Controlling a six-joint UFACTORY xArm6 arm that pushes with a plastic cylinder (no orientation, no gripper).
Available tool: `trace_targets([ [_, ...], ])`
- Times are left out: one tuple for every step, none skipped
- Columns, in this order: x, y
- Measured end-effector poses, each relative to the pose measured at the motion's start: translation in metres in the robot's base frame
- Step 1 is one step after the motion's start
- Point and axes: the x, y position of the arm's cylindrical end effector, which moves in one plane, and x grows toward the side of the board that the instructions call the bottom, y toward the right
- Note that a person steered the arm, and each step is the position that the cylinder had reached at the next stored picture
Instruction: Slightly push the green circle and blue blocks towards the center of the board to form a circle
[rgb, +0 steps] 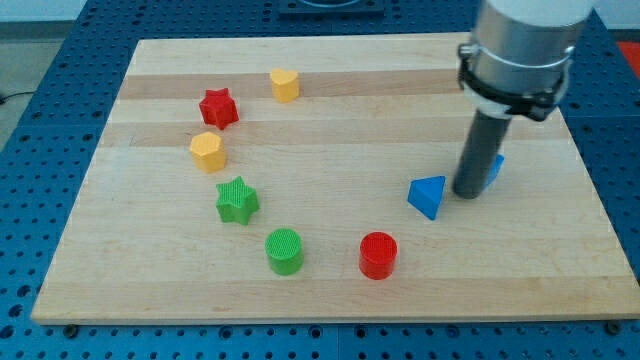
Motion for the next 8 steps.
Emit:
trace_targets([
  [-0.001,0.053],
  [-0.035,0.068],
  [-0.055,0.104],
  [-0.044,0.14],
  [-0.027,0.066],
  [-0.011,0.046],
  [-0.031,-0.006],
  [-0.063,-0.033],
])
